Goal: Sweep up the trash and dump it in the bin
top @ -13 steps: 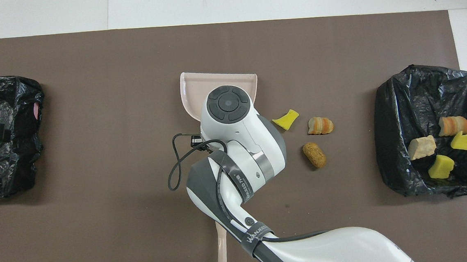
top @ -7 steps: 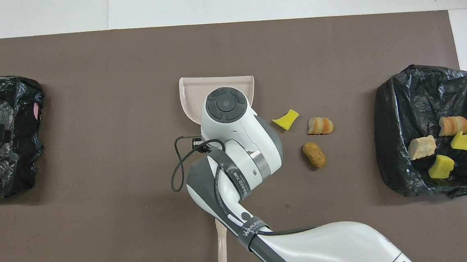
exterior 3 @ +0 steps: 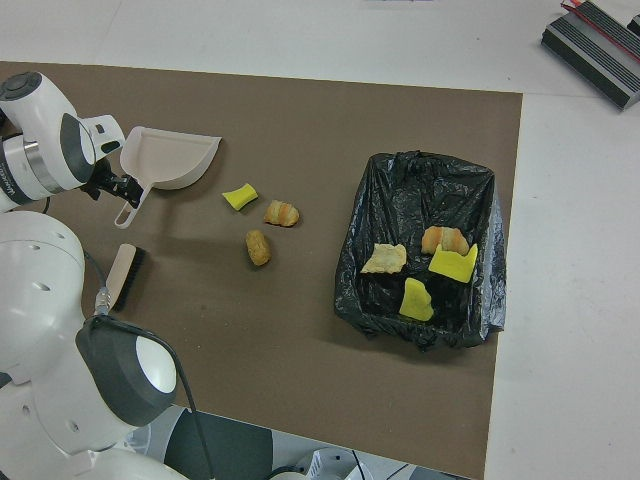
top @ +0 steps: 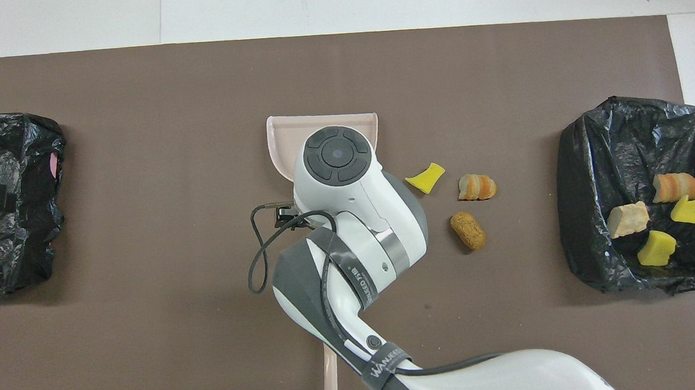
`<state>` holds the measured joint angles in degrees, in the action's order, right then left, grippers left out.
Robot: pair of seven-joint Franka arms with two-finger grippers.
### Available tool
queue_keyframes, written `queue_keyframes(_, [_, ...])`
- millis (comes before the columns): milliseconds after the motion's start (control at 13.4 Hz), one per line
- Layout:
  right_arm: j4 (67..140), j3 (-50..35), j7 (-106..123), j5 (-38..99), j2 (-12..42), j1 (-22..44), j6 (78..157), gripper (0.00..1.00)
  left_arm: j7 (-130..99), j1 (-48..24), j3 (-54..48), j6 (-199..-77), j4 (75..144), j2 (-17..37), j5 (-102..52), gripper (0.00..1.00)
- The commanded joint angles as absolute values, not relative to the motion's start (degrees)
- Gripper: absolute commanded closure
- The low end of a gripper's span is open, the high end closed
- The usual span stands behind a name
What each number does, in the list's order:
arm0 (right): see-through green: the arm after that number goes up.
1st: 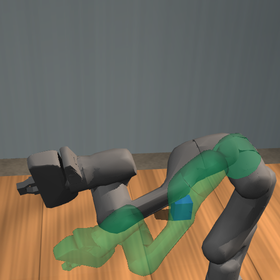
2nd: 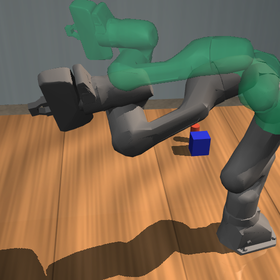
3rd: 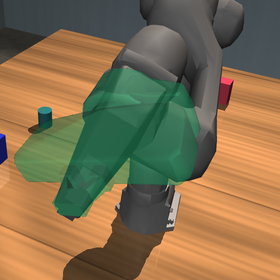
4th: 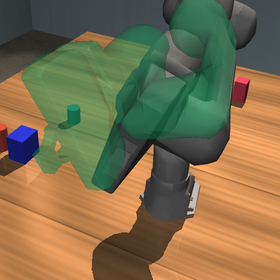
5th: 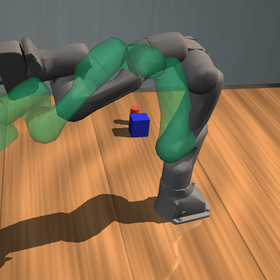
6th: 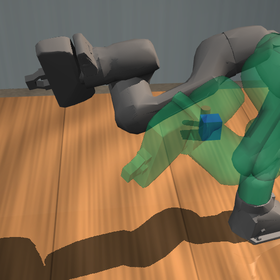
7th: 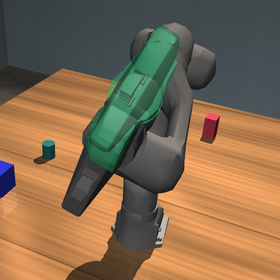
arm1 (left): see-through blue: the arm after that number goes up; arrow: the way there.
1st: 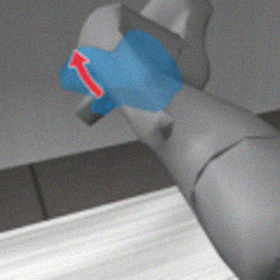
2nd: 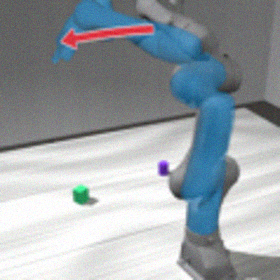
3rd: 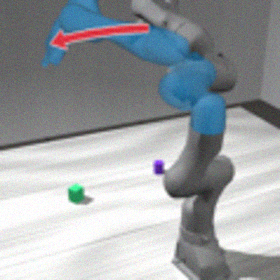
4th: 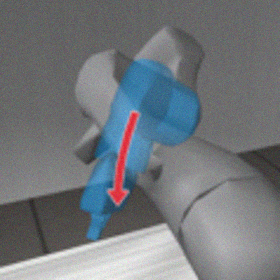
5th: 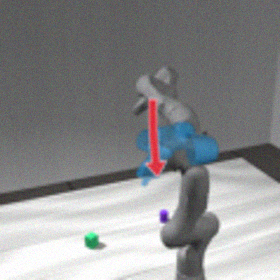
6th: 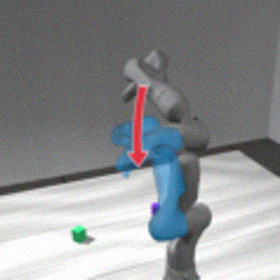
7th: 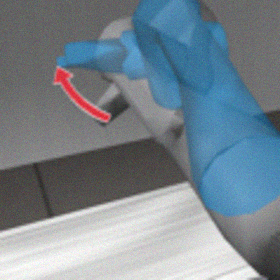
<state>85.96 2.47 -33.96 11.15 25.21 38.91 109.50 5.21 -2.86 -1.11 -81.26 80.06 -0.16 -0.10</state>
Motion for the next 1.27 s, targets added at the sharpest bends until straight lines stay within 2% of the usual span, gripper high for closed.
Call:
queue_keyframes(0, [96.0, 2.4, -33.7, 12.9, 13.6, 40.1, 107.2, 0.00, 5.3, -3.6, -0.6, -80.5, 79.7, -0.4, 0.9, 0.00])
queue_keyframes(149, [102.9, 2.4, -36.5, 13.0, 7.5, 43.4, 104.8, 0.00, 4.8, -3.9, -0.7, -80.0, 79.9, -0.7, 0.9, 0.00])
queue_keyframes(372, [112.5, 2.4, -42.4, 15.9, 1.2, 48.3, 105.9, 0.00, 4.7, -4.7, -1.5, -81.3, 80.5, -0.8, 0.8, 0.00])
queue_keyframes(595, [126.5, 2.4, -45.3, 19.9, -7.0, 52.0, 115.7, 0.00, 4.7, -4.7, -4.9, -86.7, 82.9, -0.4, 0.5, 0.00])
queue_keyframes(670, [130.3, 2.4, -45.3, 21.2, -8.2, 53.2, 119.2, 0.00, 3.8, -4.6, -6.6, -88.5, 84.0, 0.1, 0.5, 0.00])
queue_keyframes(1191, [138.8, 2.2, -45.3, 22.2, -3.6, 59.1, 138.5, 0.00, -8.8, -4.6, -19.1, -106.4, 97.8, 2.5, 0.7, 0.00])
